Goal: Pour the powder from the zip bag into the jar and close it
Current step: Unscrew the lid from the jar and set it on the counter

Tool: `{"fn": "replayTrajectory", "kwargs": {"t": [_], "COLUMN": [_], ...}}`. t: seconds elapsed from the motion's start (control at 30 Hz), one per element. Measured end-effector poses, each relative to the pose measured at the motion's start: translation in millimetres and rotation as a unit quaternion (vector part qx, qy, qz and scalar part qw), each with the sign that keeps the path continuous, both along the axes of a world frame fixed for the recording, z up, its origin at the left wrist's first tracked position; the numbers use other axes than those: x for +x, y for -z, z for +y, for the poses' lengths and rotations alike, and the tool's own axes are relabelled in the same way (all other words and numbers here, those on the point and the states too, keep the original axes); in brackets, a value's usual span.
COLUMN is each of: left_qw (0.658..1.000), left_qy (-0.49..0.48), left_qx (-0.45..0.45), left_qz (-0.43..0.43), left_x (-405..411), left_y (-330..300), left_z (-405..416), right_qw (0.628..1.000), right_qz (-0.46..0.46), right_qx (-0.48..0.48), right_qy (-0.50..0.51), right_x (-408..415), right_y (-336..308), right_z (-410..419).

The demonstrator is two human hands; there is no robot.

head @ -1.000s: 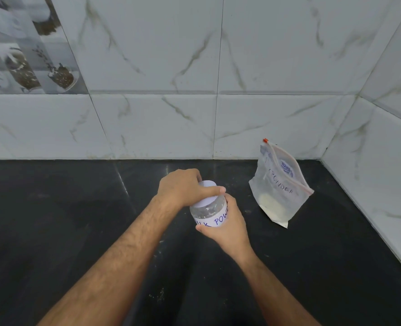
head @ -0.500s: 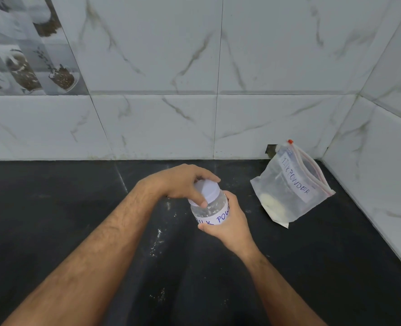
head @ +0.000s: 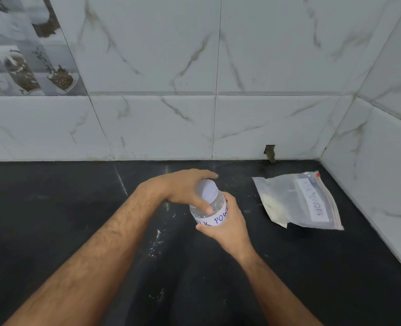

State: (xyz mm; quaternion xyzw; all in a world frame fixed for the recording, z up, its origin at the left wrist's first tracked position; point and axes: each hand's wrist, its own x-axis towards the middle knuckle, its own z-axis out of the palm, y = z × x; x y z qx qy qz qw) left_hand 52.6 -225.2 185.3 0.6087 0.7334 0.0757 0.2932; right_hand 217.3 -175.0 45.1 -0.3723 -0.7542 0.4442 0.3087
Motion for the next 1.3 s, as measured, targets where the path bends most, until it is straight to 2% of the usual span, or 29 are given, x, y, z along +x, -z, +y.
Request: {"fn": "replayTrajectory", "kwargs": {"t": [0.13, 0.43, 0.5, 0.57, 0.63, 0.73, 0.8, 0.83, 0.87, 1.17, 1.3], "left_qw": [0.999, 0.995, 0.991, 0.975, 0.927, 0.794, 0.717, 0.698, 0.695, 0.725, 0.767], "left_qy": [0.009, -0.099, -0.127, -0.165, -0.225, -0.311, -0.359, -0.387, -0.414, -0.557, -0.564], "left_qx": [0.025, 0.02, 0.032, 0.057, 0.072, 0.052, 0.046, 0.05, 0.059, 0.101, 0.08], "left_qz": [0.026, 0.006, -0.035, -0.135, -0.29, -0.52, -0.595, -0.6, -0.584, -0.394, -0.295], "left_x": [2, 1, -6, -16, -28, -47, -58, -62, -66, -109, -113], "left_y": [3, 5, 9, 18, 33, 63, 90, 103, 117, 188, 205], "left_z": [2, 4, 2, -2, -8, -21, -28, -32, -35, -66, -72], "right_qw": [1.0, 1.0, 1.0, 1.0, 1.0, 1.0, 1.0, 0.999, 0.999, 0.999, 0.999], "right_qz": [-0.007, 0.002, -0.001, 0.002, 0.007, 0.007, -0.003, -0.008, -0.013, -0.038, -0.045], "right_qx": [0.0, 0.011, 0.011, 0.008, 0.007, -0.002, -0.01, -0.013, -0.015, -0.019, -0.009], "right_qy": [-0.007, -0.005, -0.004, 0.002, 0.017, 0.026, 0.027, 0.028, 0.028, 0.021, 0.019], "right_x": [0, 0, 0, 0, 2, 3, 4, 4, 4, 6, 4], "right_y": [0, 4, 4, 5, 7, 9, 10, 11, 12, 20, 24], "right_z": [0, -3, -2, -2, -2, -1, -2, -2, -2, -9, -13]}}
